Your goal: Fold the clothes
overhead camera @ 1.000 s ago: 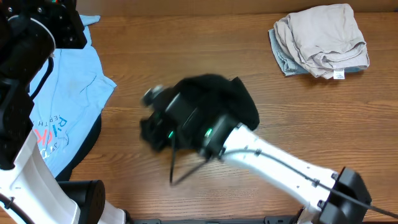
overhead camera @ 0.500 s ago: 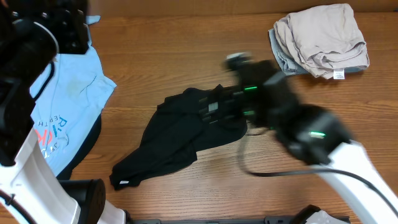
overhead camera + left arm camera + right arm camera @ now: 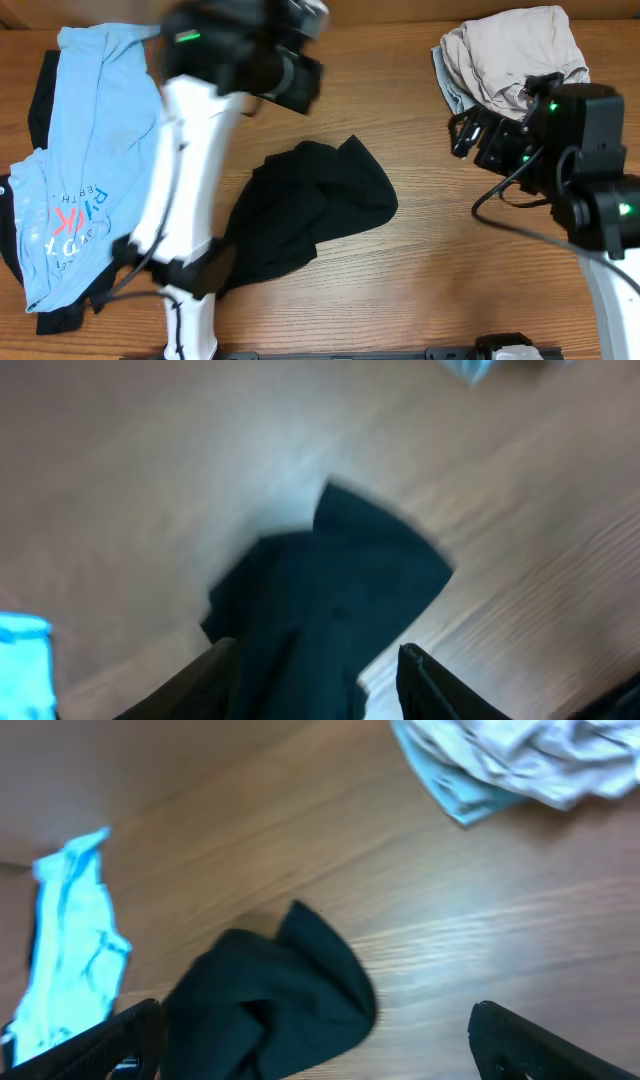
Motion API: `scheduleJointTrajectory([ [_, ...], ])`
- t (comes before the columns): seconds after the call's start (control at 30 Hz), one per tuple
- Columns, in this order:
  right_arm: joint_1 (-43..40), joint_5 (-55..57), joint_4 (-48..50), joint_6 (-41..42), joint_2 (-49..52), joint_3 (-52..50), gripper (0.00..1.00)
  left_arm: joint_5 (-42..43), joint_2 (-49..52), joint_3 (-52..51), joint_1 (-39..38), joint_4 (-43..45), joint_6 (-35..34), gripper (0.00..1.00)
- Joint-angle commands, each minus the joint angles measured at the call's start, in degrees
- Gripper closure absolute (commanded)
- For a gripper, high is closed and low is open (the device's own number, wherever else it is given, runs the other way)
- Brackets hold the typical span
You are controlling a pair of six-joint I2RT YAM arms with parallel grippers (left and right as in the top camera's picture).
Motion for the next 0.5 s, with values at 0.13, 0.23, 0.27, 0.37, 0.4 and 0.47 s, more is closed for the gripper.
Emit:
scheduleJointTrajectory([
  [0.13, -5.81, 0.61, -1.31, -4.9, 4.81, 0.74, 0.0, -11.23, 4.61, -17.03, -6.43, -0.44, -4.22, 0.55],
  [0.23, -7.15, 0.61, -1.29, -5.09, 7.1, 0.74, 0.0, -12.2, 4.48, -22.51, -9.4, -0.07, -7.69, 0.59],
  [0.27, -7.43, 0.61, -1.29, -5.09, 7.96, 0.74, 0.0, -12.5, 4.48, -23.87, -10.58, 0.59, -8.57, 0.59],
  [0.37, -7.52, 0.59, -1.31, -5.09, 10.12, 0.74, 0.0, -15.69, 4.48, -28.06, -15.19, 4.11, -9.18, 0.58],
  [0.4, -7.52, 0.57, -1.33, -5.09, 10.71, 0.74, 0.0, -17.62, 4.48, -29.38, -16.52, 5.14, -9.53, 0.58],
  [0.47, -7.52, 0.57, -1.64, -5.31, 11.74, 0.74, 0.0, -21.27, 4.48, -32.52, -19.15, 7.34, -9.68, 0.58],
])
